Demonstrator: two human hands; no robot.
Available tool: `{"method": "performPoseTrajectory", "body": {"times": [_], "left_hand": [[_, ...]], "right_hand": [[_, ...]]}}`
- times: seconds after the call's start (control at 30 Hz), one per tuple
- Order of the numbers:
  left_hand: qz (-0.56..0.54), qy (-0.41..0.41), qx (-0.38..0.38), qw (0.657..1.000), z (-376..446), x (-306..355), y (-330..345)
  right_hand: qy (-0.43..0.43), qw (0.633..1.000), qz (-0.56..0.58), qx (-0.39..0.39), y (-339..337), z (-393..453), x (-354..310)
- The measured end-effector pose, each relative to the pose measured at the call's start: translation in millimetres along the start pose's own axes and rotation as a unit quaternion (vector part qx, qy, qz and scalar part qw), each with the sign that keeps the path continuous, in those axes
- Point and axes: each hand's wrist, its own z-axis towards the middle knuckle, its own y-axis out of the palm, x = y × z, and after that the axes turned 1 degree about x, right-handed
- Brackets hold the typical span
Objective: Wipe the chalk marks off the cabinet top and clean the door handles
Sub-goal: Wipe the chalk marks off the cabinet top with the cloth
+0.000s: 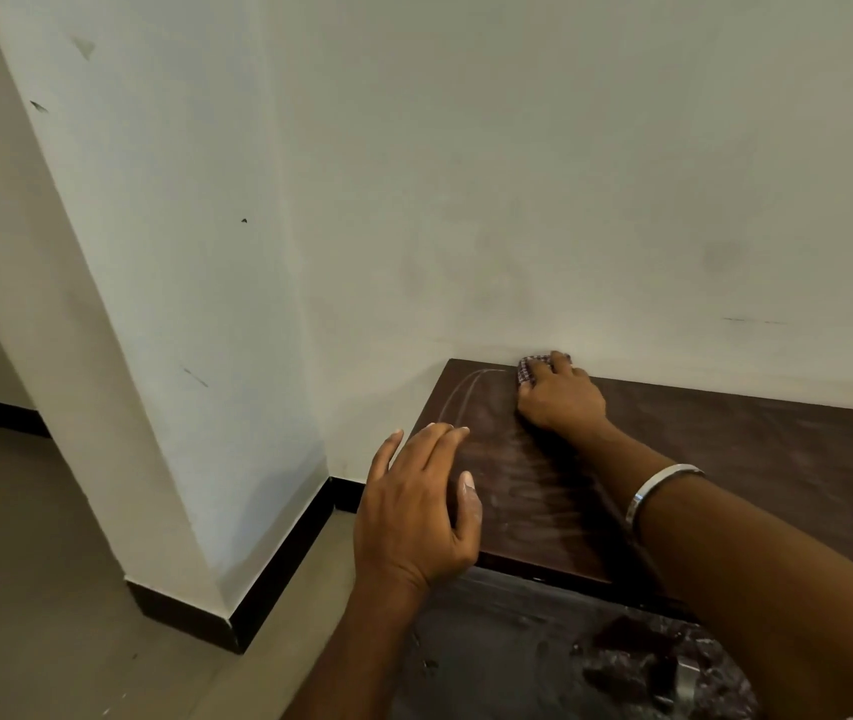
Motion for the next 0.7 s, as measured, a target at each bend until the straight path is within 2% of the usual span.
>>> {"method": "performPoseTrajectory", "body": {"times": [0.17,0.33,0.43,0.53,0.7], "left_hand": [[-0.001,0.005,0.005,1.0,-0.8,-0.5,0.8],[0.003,0.002,0.001,1.0,-1.5,-1.4,1.5],[0.002,-0.002,0.001,1.0,-1.0,-0.5,0.5],[0.005,0.0,0.001,1.0,-0.8,-0.4,-0.6],[0.004,-0.003,0.004,1.0,-0.6,0.7,-0.9]], "right_hand": [[0.021,1.0,-0.022,0.006,1.6,-4.2,-9.5],[-0.064,0.998,0.003,0.001,17.3,-21.6,-53.8],[-0.081,0.997,0.019,0.001,20.8,-27.1,-64.6],[-0.072,0.997,0.015,-0.007,14.5,-29.2,-47.8],[0.008,1.0,-0.018,0.02,-4.3,-33.6,8.1]]}}
